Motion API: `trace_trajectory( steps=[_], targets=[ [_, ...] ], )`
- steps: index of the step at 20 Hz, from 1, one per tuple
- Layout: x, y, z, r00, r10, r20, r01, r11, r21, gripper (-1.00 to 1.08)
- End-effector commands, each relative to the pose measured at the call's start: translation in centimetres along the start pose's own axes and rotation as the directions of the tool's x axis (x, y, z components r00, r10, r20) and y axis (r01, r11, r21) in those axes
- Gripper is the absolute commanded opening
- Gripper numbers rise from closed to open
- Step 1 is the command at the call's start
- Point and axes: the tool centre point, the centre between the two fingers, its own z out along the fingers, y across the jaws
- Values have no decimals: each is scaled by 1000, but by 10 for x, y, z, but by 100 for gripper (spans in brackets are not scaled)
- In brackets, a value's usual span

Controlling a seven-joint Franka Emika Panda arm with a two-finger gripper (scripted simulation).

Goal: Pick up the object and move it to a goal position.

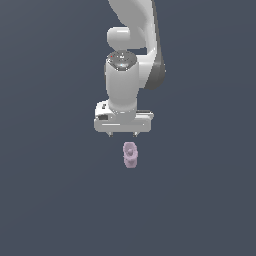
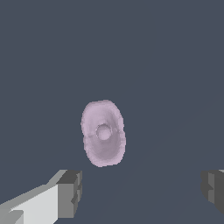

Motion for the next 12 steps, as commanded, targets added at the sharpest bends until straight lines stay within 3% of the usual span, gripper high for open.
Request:
trace_trajectory(
  steps=[1,8,12],
  targets=[
    [0,0,0,1000,0,0,0,1000,0,100],
    [-3,-27,2,1000,3,0,-3,1000,24,100],
    [-3,-29,1,1000,6,-1,-6,1000,26,100]
  ],
)
